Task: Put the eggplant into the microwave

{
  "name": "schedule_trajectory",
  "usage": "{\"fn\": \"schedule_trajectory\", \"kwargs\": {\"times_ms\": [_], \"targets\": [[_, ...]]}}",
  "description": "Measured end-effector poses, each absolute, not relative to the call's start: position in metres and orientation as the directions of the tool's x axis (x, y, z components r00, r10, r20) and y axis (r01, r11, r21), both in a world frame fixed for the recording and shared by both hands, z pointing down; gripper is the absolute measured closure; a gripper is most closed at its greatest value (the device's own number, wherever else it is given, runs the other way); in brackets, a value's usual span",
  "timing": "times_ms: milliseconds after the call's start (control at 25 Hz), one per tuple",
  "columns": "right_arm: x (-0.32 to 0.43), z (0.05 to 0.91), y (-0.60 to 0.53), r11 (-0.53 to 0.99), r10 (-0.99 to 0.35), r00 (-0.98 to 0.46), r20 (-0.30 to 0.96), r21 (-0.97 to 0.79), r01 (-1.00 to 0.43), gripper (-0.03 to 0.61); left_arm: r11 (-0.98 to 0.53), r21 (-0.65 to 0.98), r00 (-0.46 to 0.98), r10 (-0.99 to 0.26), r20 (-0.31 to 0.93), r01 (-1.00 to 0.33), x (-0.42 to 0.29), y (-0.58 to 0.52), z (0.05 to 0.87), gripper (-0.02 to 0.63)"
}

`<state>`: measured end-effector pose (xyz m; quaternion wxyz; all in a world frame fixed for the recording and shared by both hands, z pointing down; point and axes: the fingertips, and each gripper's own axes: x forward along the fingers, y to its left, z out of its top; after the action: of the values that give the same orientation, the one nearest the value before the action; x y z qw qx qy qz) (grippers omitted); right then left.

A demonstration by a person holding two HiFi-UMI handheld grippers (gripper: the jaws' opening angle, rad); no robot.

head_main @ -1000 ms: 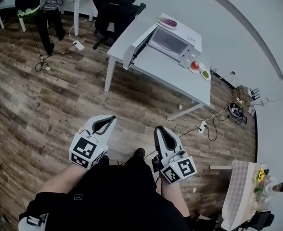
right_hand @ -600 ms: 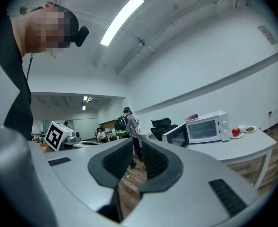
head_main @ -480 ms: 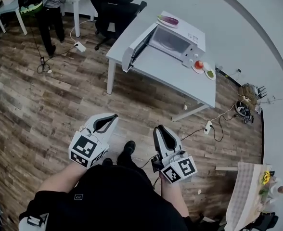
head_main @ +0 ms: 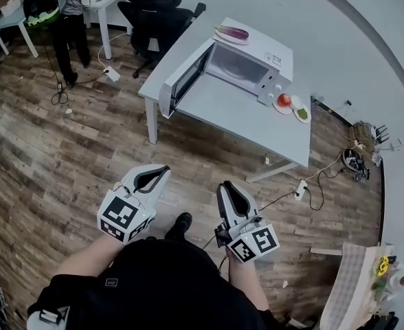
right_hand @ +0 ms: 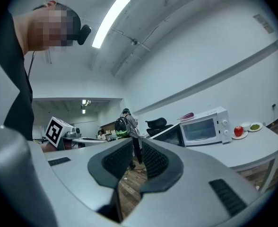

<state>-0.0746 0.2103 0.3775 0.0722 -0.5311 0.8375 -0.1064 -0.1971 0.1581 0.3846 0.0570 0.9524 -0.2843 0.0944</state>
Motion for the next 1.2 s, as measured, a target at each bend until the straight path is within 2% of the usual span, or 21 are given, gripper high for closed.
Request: {"fn": "schedule_trajectory", "kwargs": {"times_ms": [600,960,1080,1200], "targets": [[0.022,0.384,0.134,0.493,-0.861,-0.508,-0.021,-0.28,-0.824,0.495,-0.803,0.046,0.789,-0.571,0.226,-0.595,-0.09,0.081,0.378,0.604],[0.049,0.393,0.104,0.478,-0.866,-0.5,-0.011,-0.313,-0.821,0.495,-0.822,0.029,0.802,-0.546,0.242,-0.568,-0.053,0.049,0.381,0.604],[0.056,0.391,0.085,0.471,-0.871,-0.492,0.0,-0.289,-0.833,0.495,-0.826,-0.013,0.8,-0.55,0.24,-0.564,-0.043,0.028,0.381,0.604],[0.068,0.39,0.055,0.459,-0.878,-0.478,0.01,-0.26,-0.849,0.495,-0.832,0.018,0.814,-0.537,0.221,-0.554,-0.029,0.0,0.382,0.604]]}}
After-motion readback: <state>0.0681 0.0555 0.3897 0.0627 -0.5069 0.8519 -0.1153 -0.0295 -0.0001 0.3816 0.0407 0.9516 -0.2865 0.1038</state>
